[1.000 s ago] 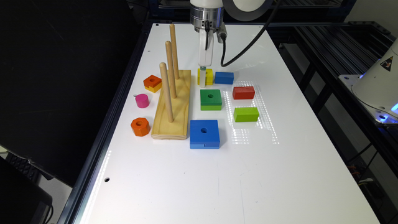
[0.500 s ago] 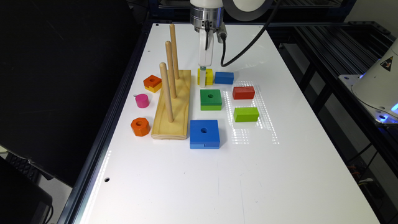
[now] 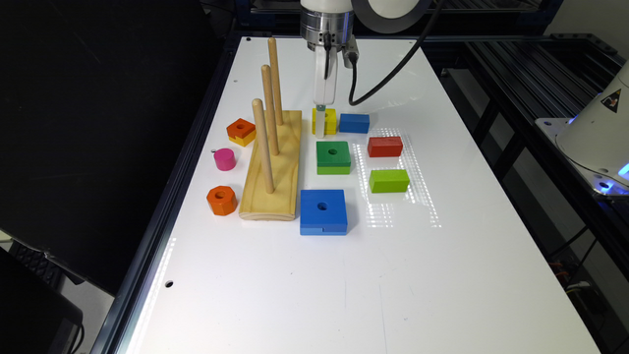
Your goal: Pick up yellow block.
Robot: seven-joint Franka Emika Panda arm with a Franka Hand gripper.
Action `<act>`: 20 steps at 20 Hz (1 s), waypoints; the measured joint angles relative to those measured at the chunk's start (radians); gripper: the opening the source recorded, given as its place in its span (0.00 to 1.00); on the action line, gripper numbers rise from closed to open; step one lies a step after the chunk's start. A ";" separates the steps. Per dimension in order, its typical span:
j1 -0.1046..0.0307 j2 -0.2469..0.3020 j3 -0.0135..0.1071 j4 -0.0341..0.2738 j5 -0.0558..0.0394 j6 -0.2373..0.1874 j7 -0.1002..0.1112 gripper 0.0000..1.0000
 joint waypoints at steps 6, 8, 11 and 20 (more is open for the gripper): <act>0.000 0.000 0.000 0.000 0.0000 0.000 0.000 0.00; 0.000 -0.001 0.000 0.000 0.0000 0.000 0.000 0.00; 0.000 -0.009 0.000 0.000 0.0001 -0.002 0.000 0.00; 0.000 -0.077 0.001 -0.006 0.0013 -0.060 0.000 0.00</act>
